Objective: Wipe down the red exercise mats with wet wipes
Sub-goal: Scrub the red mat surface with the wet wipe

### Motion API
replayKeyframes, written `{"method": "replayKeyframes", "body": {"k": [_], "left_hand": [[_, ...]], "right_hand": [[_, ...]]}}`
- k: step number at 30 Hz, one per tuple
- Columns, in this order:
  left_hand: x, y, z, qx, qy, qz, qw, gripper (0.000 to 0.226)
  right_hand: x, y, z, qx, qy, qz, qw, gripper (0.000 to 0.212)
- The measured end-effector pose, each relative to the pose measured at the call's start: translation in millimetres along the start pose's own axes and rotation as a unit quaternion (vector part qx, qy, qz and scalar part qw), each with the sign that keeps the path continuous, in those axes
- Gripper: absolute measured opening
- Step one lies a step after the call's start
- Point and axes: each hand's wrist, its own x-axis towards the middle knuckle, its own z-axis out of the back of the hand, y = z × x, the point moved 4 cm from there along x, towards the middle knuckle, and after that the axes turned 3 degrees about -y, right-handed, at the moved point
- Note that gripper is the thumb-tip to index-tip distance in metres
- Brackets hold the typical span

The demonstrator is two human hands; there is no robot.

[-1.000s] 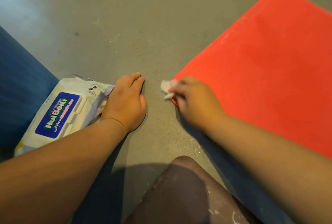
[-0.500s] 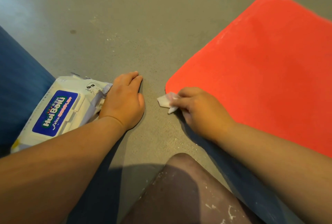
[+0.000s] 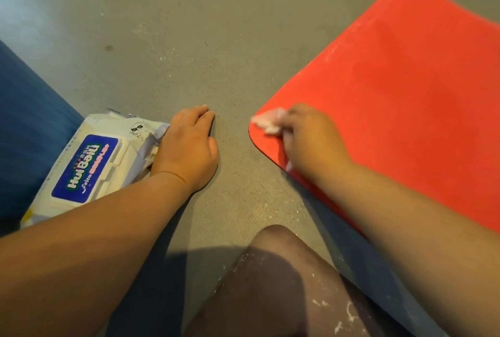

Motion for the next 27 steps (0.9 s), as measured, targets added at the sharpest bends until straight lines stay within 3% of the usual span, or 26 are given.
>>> {"method": "replayKeyframes", "body": {"k": [3, 9, 11, 15, 17, 20, 23, 25, 27], "left_hand": [[1.5, 0.4, -0.5, -0.001, -0.003, 0.001, 1.0, 0.045], [-3.1, -4.0, 1.9, 0.009, 0.011, -0.012, 1.0, 0.044], [-9.0, -13.8, 4.0, 0.011, 0.022, -0.026, 0.999, 0.043], [-47.0, -37.6, -5.9, -0.025, 0.017, -0.003, 1.0, 0.045], [-60.2, -46.5, -14.2, -0.045, 0.0, 0.026, 0.999, 0.044], [-62.9, -52.7, -20.4, -0.049, -0.01, 0.055, 0.997, 0.045], [-63.6, -54.9, -22.8, -0.03, -0.018, 0.066, 0.997, 0.045], [-64.2, -55.3, -24.0, -0.021, -0.026, 0.072, 0.997, 0.044], [-64.9, -54.6, -24.3, -0.016, -0.029, 0.073, 0.997, 0.043]], "right_hand": [[31.3, -3.9, -6.8, -0.05, -0.017, -0.017, 0.998, 0.024], [-42.9, 31.1, -1.3, 0.01, 0.045, 0.103, 0.994, 0.024], [-42.3, 7.2, 15.6, -0.019, 0.033, 0.054, 0.998, 0.022], [-15.3, -45.8, 30.2, -0.06, -0.037, -0.14, 0.988, 0.029], [-23.6, -21.2, 17.0, -0.017, -0.022, -0.14, 0.99, 0.025], [-64.1, 12.1, 8.9, 0.045, -0.002, -0.038, 0.998, 0.017], [-87.4, 6.9, 18.4, 0.028, 0.053, 0.053, 0.997, 0.013], [-76.8, -10.0, 19.7, 0.027, 0.057, 0.046, 0.997, 0.015], [-53.4, -34.3, 23.3, 0.072, 0.005, -0.051, 0.996, 0.019]]}}
